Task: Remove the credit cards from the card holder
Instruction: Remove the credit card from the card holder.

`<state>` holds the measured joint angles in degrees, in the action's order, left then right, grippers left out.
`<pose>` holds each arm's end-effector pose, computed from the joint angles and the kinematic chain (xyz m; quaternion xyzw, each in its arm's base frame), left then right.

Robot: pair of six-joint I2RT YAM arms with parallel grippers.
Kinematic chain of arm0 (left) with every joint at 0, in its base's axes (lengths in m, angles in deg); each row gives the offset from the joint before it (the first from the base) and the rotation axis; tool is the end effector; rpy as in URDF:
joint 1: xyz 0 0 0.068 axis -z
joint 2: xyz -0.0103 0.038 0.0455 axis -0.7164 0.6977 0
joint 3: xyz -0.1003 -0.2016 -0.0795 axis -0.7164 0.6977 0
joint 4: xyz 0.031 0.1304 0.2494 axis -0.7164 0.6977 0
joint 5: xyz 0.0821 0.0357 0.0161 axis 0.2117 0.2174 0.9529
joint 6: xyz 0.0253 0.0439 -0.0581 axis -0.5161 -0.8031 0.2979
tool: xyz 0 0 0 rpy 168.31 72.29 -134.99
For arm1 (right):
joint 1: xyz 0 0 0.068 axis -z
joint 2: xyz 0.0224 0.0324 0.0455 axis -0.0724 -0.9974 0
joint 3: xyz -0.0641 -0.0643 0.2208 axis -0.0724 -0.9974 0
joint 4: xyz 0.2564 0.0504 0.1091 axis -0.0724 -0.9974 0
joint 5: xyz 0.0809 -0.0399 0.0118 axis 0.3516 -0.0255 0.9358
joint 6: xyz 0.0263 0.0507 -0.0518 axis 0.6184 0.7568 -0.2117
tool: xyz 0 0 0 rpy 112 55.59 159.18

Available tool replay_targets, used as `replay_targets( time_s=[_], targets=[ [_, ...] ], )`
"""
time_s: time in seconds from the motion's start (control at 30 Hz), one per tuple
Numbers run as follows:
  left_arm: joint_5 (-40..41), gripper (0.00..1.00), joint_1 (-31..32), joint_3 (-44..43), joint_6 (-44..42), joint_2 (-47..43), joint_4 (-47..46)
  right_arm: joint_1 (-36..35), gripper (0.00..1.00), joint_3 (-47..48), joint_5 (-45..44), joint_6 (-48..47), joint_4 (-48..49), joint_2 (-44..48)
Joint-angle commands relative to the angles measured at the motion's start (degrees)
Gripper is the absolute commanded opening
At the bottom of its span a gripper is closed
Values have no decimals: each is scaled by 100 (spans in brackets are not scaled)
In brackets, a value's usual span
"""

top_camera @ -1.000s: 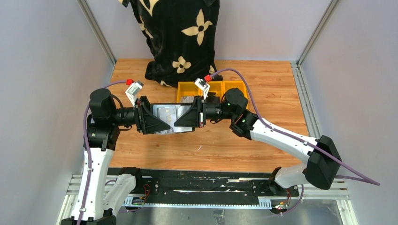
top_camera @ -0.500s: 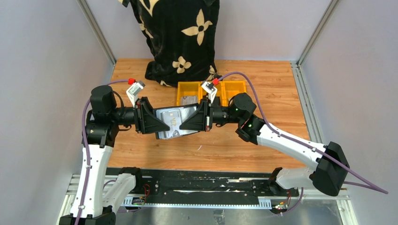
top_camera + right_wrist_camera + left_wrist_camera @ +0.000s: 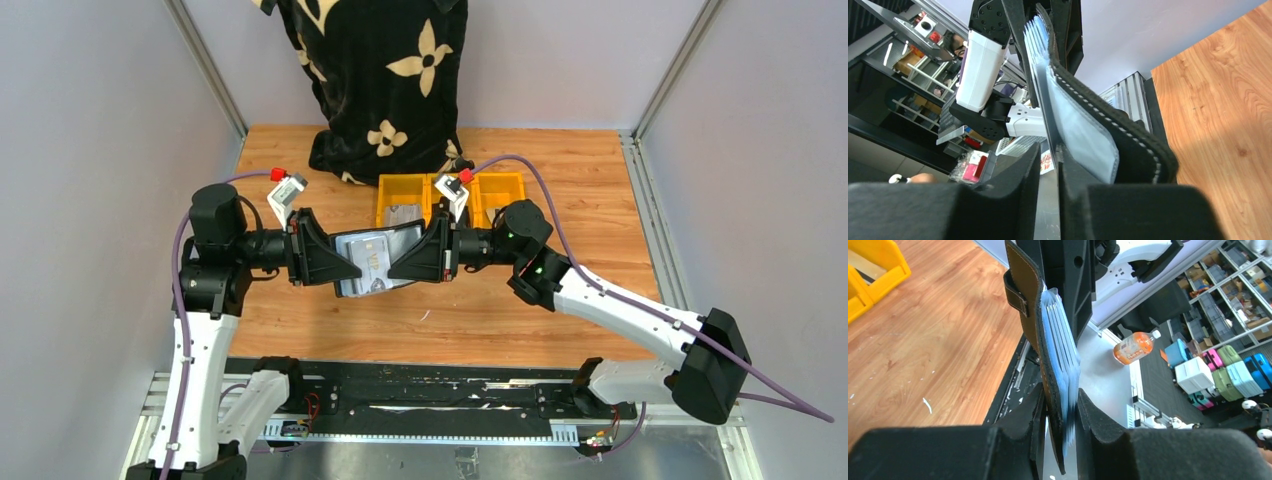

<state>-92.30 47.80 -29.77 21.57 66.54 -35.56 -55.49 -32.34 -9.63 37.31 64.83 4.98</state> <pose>0.1802 -0.0714 0.3823 0.2702 0.6719 -0.6085 0.3247 0.1723 0.2877 0.3446 -0.2894 0.5578 0.7244 0.2834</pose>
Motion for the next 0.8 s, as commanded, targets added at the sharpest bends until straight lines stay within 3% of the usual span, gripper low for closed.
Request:
replay_targets(
  time_s=[0.0,0.07,0.17,0.33,0.37,0.4,0.43,0.5,0.63,0.77],
  targets=[
    [116,9,17,-188,-53,-126,-7,3,28,276,83,-17,11,-48],
    [145,9,15,-159,-30,-172,-41,-1,34,408,158,-6,5,-138],
    [156,9,16,-101,53,-226,-151,0,34,549,164,7,12,-233],
    [139,9,15,-32,216,-331,-353,0,7,690,237,20,-11,-309],
    [132,13,20,-28,225,-347,-348,-1,2,678,223,31,15,-290],
    [129,34,17,-9,234,-367,-343,-8,0,647,182,61,81,-273],
    [102,45,16,26,238,-383,-330,-20,0,618,135,92,165,-262],
    [120,58,20,104,272,-413,-326,-85,0,639,67,138,301,-312],
    [26,64,21,183,353,-330,-322,-251,0,776,30,250,539,-550],
    [-126,62,16,137,363,-299,-321,-299,0,757,-107,397,811,-694]
  ],
)
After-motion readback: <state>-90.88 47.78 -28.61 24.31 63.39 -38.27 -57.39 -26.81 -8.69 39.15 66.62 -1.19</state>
